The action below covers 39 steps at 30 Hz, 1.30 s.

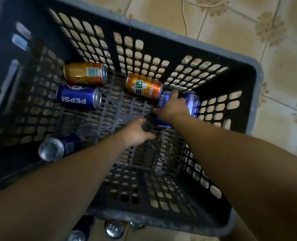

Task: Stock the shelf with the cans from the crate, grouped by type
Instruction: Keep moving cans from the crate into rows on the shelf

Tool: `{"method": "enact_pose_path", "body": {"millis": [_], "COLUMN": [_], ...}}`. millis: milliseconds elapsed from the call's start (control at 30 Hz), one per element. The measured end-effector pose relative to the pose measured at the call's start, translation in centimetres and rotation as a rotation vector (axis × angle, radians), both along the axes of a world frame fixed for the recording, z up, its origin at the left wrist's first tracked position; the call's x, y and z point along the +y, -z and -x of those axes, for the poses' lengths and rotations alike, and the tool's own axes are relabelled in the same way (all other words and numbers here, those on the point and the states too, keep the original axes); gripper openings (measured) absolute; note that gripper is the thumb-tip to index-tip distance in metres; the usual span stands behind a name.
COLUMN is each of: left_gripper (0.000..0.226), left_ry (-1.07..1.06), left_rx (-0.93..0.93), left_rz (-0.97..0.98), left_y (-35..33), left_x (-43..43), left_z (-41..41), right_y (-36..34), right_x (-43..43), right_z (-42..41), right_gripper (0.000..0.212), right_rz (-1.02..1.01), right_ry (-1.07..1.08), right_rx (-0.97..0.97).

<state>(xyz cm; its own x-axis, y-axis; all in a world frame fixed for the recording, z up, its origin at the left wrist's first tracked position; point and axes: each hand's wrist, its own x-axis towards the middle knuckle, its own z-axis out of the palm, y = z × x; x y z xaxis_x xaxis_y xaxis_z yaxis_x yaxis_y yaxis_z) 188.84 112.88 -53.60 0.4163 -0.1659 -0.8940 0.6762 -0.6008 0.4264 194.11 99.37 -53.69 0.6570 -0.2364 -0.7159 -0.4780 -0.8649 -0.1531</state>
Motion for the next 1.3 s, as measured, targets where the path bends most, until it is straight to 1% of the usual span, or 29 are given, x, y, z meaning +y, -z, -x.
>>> {"method": "enact_pose_path", "body": {"millis": [100, 133, 200, 300, 367, 467, 500, 567, 600, 633, 700, 733, 767, 800, 833, 900, 967, 1033, 1100, 1133, 1200, 1233, 1300], "left_gripper": [0.081, 0.081, 0.082, 0.081, 0.075, 0.065, 0.058, 0.047, 0.044, 0.041, 0.035, 0.034, 0.037, 0.045, 0.051, 0.056, 0.059, 0.064, 0.069, 0.071, 0.072, 0.073, 0.078], "left_ry": [-0.048, -0.066, -0.121, -0.25, -0.316, -0.445, -0.492, -0.579, -0.613, -0.633, -0.642, -0.638, -0.632, -0.613, -0.595, -0.58, -0.621, -0.653, -0.619, -0.601, -0.598, -0.61, -0.67], "left_rx": [-0.002, -0.013, -0.03, -0.071, -0.138, -0.275, -0.331, -0.446, -0.489, -0.522, -0.581, -0.616, -0.663, -0.722, -0.782, -0.892, -0.998, -1.108, -1.202, -1.233, -1.29, -1.321, -1.367], "left_rz": [-0.022, -0.027, 0.01, 0.131, 0.195, 0.219, 0.218, 0.253, 0.288, 0.325, 0.37, 0.37, 0.367, 0.365, 0.37, 0.37, 0.322, 0.224, 0.089, 0.03, -0.033, -0.048, -0.06], "left_y": [0.1, -0.4, -1.7, -5.6, -9.5, -15.9, -18.0, -22.8, -25.3, -27.8, -32.9, -35.6, -38.1, -40.5, -42.7, -46.8, -50.6, -54.1, -57.1, -58.2, -59.8, -60.4, -61.4], "left_x": [0.6, 1.0, 1.8, 2.5, 3.1, 4.9, 5.8, 7.8, 8.9, 9.9, 11.9, 12.9, 13.7, 14.6, 15.3, 16.8, 18.3, 20.2, 22.1, 22.9, 24.3, 24.9, 26.1], "left_z": [1.0, 1.3, 1.8, 2.6, 3.2, 4.3, 4.7, 5.7, 6.2, 6.8, 8.3, 9.2, 10.2, 11.3, 12.5, 14.9, 17.3, 19.8, 22.3, 23.5, 25.9, 27.1, 29.4], "right_y": [-0.4, -1.0, -2.6, -6.6, -10.4, -17.0, -19.2, -24.0, -26.3, -28.7, -33.2, -35.3, -37.0, -38.8, -40.6, -43.6, -46.9, -50.5, -54.3, -56.4, -59.9, -61.3, -63.3], "right_x": [-0.3, -0.5, -0.7, 0.0, 0.9, 3.0, 3.8, 5.3, 6.0, 6.6, 7.9, 8.7, 9.6, 10.7, 11.8, 14.1, 16.3, 18.2, 19.9, 20.7, 22.5, 23.6, 25.8], "right_z": [0.3, 0.6, 1.9, 3.8, 4.8, 6.6, 7.3, 8.8, 9.5, 10.2, 11.7, 12.6, 13.5, 14.6, 15.5, 17.2, 18.7, 20.1, 21.3, 22.1, 23.7, 24.6, 26.3], "right_gripper": [0.089, 0.088, 0.087, 0.095, 0.094, 0.084, 0.074, 0.043, 0.032, 0.027, 0.027, 0.026, 0.023, 0.022, 0.027, 0.039, 0.039, 0.039, 0.055, 0.061, 0.064, 0.066, 0.061], "right_rz": [-0.028, -0.056, -0.141, -0.361, -0.512, -0.731, -0.814, -0.943, -0.994, -1.045, -1.127, -1.17, -1.218, -1.272, -1.33, -1.418, -1.386, -1.257, -1.169, -1.179, -1.212, -1.193, -1.173], "right_ry": [-0.001, 0.032, 0.161, 0.374, 0.47, 0.598, 0.634, 0.673, 0.695, 0.722, 0.738, 0.723, 0.713, 0.714, 0.702, 0.614, 0.462, 0.236, -0.036, -0.164, -0.405, -0.508, -0.597], "right_rx": [-0.048, -0.06, -0.099, -0.187, -0.225, -0.28, -0.287, -0.31, -0.322, -0.337, -0.337, -0.303, -0.249, -0.188, -0.134, -0.063, -0.071, -0.218, -0.413, -0.47, -0.518, -0.544, -0.611]}}
